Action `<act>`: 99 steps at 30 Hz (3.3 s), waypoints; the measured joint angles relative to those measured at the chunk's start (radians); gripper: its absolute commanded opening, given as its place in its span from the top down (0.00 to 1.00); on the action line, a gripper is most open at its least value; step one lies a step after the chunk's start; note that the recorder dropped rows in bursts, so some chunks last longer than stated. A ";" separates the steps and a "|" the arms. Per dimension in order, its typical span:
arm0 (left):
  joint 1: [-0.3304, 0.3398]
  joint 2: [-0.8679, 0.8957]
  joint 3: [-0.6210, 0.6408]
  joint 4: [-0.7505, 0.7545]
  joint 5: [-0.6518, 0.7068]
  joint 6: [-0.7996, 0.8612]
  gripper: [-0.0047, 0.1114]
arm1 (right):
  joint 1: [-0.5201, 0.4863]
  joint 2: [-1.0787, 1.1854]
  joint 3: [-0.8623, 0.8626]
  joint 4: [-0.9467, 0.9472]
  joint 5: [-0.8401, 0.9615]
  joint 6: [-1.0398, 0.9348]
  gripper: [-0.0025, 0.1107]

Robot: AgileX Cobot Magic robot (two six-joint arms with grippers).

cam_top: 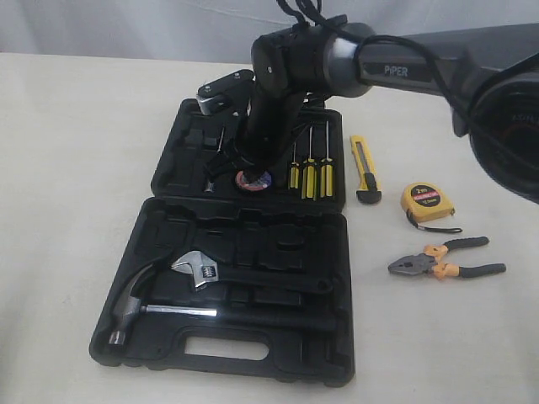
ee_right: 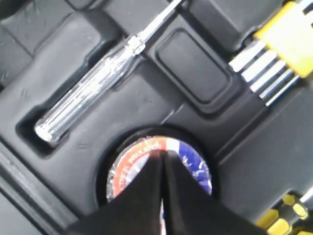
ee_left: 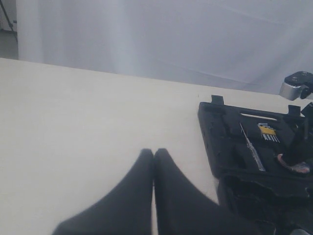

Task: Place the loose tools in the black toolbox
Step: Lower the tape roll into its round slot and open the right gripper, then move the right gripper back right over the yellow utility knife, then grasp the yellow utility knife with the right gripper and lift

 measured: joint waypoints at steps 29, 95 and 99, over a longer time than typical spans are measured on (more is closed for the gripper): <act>0.000 0.000 0.000 0.000 0.000 0.000 0.96 | -0.154 -0.524 0.144 -0.047 0.331 0.071 0.98; 0.000 0.000 0.000 0.000 0.000 0.000 0.96 | -0.357 -0.091 0.248 -0.048 -0.040 0.147 0.98; 0.000 0.000 0.000 0.000 0.000 0.000 0.96 | -0.357 -0.093 0.247 -0.048 -0.016 0.151 0.98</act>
